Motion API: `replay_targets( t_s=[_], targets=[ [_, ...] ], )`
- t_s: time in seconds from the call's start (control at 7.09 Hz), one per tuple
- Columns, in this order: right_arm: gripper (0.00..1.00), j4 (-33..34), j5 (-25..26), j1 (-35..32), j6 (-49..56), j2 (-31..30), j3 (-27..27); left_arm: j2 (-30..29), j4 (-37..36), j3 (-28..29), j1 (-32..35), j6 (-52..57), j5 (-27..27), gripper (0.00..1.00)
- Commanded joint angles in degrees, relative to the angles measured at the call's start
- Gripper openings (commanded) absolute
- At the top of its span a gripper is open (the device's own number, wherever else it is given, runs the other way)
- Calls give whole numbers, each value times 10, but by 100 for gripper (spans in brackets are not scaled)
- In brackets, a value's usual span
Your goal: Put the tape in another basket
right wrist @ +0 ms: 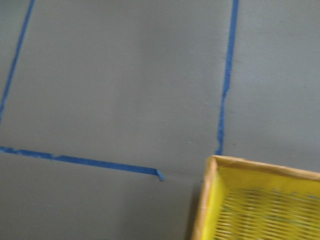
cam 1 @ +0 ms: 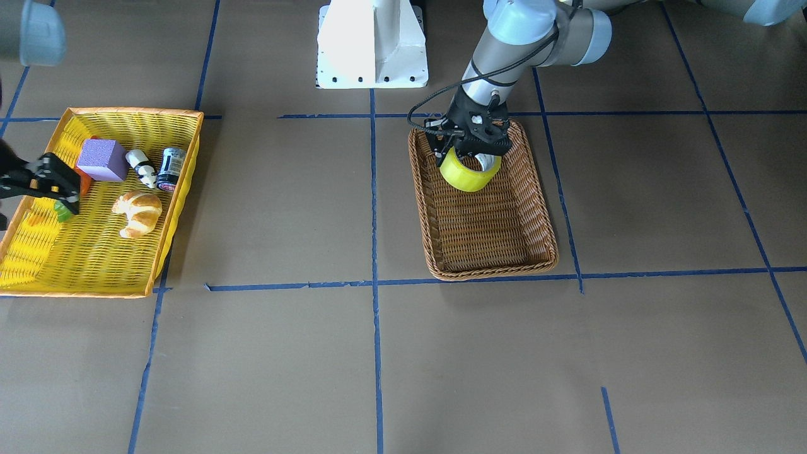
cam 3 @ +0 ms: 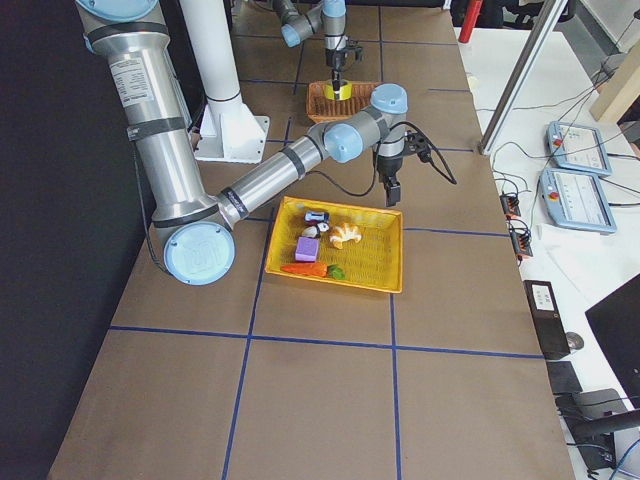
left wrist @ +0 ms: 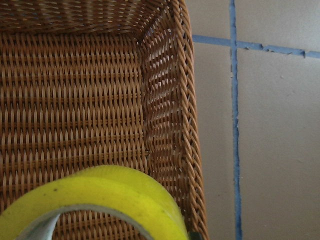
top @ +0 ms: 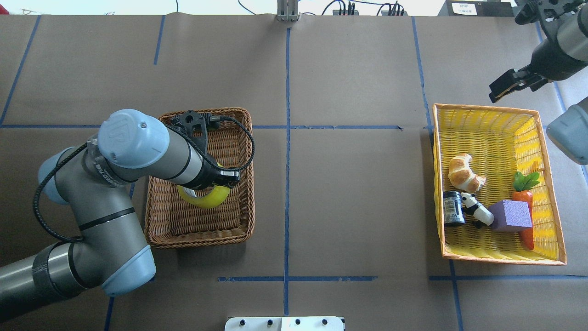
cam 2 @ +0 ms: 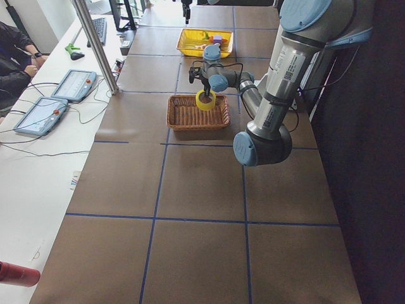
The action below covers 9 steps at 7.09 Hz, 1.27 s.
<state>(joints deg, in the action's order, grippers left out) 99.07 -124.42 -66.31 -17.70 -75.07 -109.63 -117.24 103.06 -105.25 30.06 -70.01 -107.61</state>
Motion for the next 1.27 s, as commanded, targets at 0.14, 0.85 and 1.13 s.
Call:
replay_targets(
  t_s=[0.14,0.85,1.13],
  targets=[
    [100,19,-41,-44,55,-31,-3,-7,-16,36,-8,62,41,0],
    [100,17,-83,-78,119,-100,-4,-9,-128,-22,15,130,79,100],
    [100,18,-81,-108,181,-158,1,-4,-186,-48,111,214,-49,100]
  ],
)
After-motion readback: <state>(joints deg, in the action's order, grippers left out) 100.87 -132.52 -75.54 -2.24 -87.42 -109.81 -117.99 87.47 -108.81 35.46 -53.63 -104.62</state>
